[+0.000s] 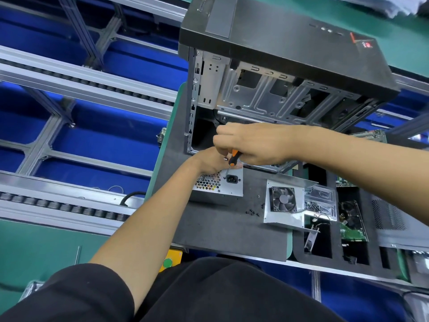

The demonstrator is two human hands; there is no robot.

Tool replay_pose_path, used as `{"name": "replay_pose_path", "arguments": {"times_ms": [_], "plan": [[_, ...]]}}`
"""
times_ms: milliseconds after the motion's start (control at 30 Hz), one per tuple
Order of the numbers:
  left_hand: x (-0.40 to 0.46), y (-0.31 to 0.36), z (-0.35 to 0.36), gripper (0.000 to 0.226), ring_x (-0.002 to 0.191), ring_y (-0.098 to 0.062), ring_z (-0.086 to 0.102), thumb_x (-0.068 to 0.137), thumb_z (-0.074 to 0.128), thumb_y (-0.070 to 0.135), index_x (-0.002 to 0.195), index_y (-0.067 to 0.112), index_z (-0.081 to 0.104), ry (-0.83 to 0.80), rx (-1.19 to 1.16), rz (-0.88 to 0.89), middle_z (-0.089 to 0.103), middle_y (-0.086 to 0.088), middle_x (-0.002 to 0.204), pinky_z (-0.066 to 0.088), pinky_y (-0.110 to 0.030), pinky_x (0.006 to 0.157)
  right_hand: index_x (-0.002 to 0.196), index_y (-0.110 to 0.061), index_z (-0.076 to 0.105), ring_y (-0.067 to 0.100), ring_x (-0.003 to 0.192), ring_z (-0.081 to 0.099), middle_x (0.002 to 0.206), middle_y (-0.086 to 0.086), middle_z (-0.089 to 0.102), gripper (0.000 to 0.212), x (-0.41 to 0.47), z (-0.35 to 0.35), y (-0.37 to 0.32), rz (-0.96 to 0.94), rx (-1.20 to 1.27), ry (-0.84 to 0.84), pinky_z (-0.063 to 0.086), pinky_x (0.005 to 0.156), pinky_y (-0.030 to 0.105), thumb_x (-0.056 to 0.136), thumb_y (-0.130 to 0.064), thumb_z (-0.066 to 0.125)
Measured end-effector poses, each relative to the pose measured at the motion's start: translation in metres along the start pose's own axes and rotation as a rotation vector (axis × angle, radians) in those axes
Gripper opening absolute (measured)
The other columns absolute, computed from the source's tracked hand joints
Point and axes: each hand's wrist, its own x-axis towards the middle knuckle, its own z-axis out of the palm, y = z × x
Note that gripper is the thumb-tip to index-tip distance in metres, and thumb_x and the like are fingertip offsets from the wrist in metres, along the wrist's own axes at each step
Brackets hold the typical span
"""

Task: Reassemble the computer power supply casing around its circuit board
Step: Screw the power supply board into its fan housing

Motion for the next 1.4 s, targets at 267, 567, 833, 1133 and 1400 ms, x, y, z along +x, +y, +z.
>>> {"name": "replay_pose_path", "arguments": {"times_ms": [267,567,833,1133,1400], "plan": [[0.003,0.005,-0.004,0.054,0.086,-0.025,0.055,0.095,0.058,0.059,0.1,0.005,0.059,-0.058,0.141,-0.154,0.062,-0.016,0.096,0.051,-0.049,0.091,0.095,-0.024,0.036,0.02,0.078,0.043,0.094,-0.004,0.038,0.02,0.002,0.009,0.005,0.096,-0.191,0.066,0.029,0.051,0.026,0.086,-0.023,0.054],[-0.002,0.006,-0.001,0.047,0.085,-0.015,0.059,0.097,0.063,0.047,0.097,0.0,0.066,0.002,0.122,-0.05,0.072,-0.002,0.093,0.053,-0.038,0.081,0.091,-0.029,0.022,0.025,0.066,0.049,0.085,-0.004,0.044,0.031,0.005,0.008,-0.005,0.108,-0.336,0.074,0.027,0.049,0.032,0.095,-0.028,0.052],[-0.003,0.006,-0.002,0.028,0.072,-0.003,0.055,0.095,0.063,0.053,0.075,0.033,0.064,0.004,0.074,-0.076,0.064,0.015,0.076,0.048,-0.024,0.07,0.095,-0.029,0.026,0.024,0.063,0.045,0.094,-0.005,0.035,0.03,0.001,-0.002,-0.001,0.042,-0.304,-0.034,0.019,0.045,0.03,0.087,-0.015,0.052],[-0.001,0.008,0.0,0.019,0.073,-0.013,0.04,0.1,0.053,0.02,0.084,0.009,0.055,-0.035,0.177,-0.082,0.048,-0.002,0.078,0.037,-0.03,0.067,0.085,-0.021,0.035,0.019,0.047,0.037,0.055,-0.001,0.038,0.022,0.003,0.019,-0.012,0.243,-0.34,0.104,0.02,0.042,0.03,0.088,-0.025,0.056],[-0.005,0.01,-0.001,0.047,0.068,-0.017,0.04,0.09,0.067,0.049,0.079,0.004,0.058,-0.01,0.01,-0.143,0.049,-0.004,0.074,0.037,-0.033,0.063,0.11,-0.027,0.035,0.022,0.048,0.039,0.089,-0.001,0.046,0.019,-0.017,0.005,-0.016,0.127,-0.497,0.005,0.022,0.042,0.029,0.091,-0.03,0.037]]}}
